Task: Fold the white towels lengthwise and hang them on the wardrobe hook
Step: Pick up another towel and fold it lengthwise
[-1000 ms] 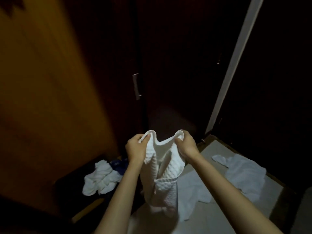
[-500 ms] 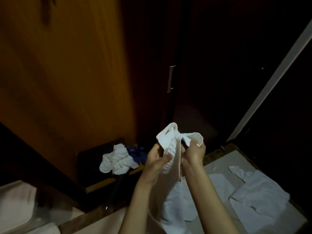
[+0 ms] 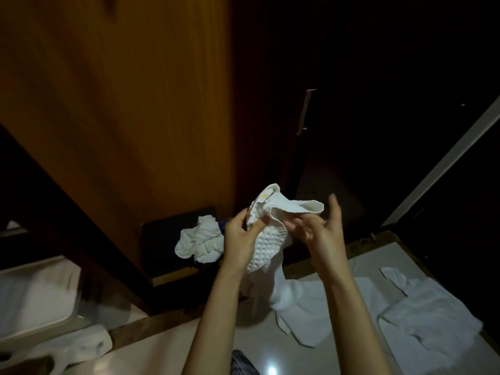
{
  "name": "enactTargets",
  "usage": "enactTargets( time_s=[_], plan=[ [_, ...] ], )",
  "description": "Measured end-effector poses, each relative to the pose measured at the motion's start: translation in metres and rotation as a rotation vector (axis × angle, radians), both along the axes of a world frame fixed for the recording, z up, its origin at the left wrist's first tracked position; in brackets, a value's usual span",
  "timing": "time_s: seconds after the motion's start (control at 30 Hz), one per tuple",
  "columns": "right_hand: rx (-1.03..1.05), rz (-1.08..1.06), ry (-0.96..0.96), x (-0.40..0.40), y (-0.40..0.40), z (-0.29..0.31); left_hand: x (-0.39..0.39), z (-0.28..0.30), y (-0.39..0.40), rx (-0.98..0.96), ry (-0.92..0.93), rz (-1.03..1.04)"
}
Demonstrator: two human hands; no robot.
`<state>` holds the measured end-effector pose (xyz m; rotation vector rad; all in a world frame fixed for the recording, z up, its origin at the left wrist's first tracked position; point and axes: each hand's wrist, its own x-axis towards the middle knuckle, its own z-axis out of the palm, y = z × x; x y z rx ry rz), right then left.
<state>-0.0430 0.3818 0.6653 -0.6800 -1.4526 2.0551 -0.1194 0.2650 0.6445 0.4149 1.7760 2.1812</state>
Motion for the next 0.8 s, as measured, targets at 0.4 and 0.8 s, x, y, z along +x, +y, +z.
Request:
enactTargets(
  time_s=[0.4, 0.8],
  plan=[
    [0.713, 0.283, -0.173, -0.009, -0.037, -0.013, -0.015, 0.004, -0.022, 0.026, -0.03, 0.066],
    [0.562, 0.473, -0.033, 0.003, -0.041, 0.031, -0.017, 0.007, -0.029, -0.068, -0.025, 0.156]
  ],
)
